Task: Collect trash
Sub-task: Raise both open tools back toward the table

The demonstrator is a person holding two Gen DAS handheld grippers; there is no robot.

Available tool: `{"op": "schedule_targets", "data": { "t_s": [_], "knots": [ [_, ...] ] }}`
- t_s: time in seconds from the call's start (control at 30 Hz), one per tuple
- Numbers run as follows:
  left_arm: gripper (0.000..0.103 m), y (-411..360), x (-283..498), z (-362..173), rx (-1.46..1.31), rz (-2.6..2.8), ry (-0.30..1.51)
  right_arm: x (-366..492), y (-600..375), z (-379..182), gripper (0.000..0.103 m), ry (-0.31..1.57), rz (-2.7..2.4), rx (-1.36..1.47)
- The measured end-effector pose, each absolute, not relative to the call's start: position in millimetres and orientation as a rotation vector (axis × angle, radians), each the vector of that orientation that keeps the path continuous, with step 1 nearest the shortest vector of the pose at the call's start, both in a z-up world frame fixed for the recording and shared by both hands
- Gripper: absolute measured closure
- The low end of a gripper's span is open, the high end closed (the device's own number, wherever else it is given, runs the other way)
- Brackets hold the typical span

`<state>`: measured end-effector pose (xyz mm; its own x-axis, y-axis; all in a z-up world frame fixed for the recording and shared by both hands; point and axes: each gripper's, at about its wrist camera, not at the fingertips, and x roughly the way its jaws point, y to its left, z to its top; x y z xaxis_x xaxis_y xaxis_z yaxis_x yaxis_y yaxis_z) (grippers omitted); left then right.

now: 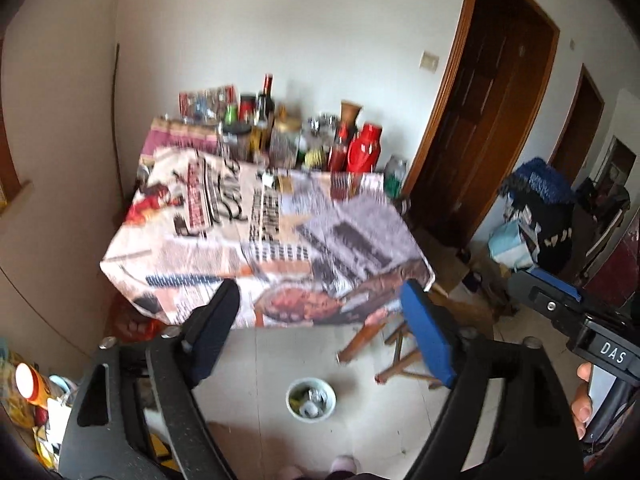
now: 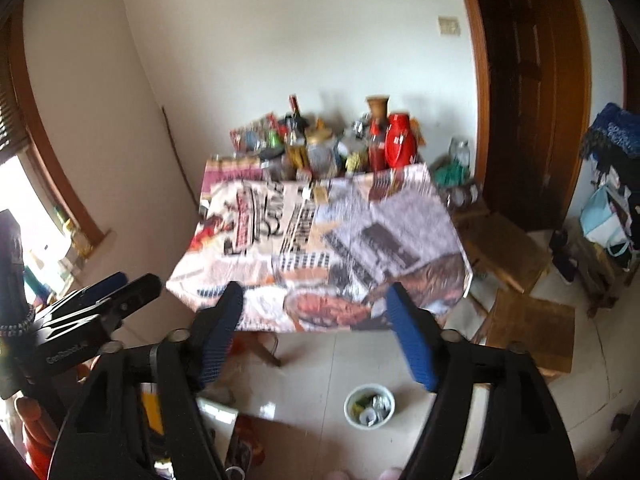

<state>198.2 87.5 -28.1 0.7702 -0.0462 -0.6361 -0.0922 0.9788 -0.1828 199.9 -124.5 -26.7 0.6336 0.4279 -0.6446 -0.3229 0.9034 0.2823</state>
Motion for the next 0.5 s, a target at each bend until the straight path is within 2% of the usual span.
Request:
{"op": "schedule_targets", "data": {
  "t_s": [0.17, 0.5],
  "knots": [
    [0.009, 97.4, 204.1, -14.0, -0.211, 0.031, 0.645, 206.0, -129.7, -14.1, 0.007, 0.688, 0.371, 0.146],
    [0.007, 106.8, 270.0, -20.2, -0.215, 0.087, 0.636, 277.8, -127.6, -19.1, 0.006, 0.644, 0.381, 0.144]
  ]
}}
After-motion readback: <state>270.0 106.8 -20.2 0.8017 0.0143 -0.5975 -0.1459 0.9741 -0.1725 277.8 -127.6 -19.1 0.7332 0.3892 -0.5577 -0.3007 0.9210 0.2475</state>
